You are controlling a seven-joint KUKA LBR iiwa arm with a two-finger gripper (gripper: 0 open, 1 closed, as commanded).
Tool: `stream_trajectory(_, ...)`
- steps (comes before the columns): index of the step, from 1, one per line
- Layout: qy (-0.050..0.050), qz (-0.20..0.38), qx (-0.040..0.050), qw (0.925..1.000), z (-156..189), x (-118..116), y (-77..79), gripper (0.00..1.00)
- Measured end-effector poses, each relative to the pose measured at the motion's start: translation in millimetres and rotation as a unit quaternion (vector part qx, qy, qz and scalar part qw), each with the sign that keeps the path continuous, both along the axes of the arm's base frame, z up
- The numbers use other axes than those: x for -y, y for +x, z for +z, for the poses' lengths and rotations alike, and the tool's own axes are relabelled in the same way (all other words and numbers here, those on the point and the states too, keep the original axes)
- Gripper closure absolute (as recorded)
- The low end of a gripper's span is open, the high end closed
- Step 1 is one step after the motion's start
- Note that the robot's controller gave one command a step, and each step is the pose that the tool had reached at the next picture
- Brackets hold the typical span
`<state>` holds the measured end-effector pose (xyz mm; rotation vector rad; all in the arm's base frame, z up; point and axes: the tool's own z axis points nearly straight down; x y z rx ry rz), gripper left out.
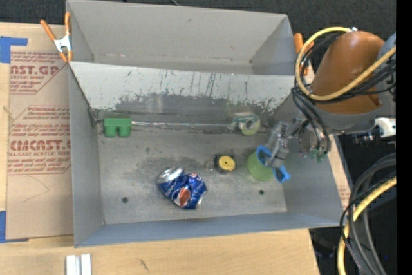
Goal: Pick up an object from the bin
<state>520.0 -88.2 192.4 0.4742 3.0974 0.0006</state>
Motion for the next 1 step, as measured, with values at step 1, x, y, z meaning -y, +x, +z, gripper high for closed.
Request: stream_trajectory(1, 0.0, -0.007, 0.002, 1.0, 110.9, -12.0, 5.3, 1.0)
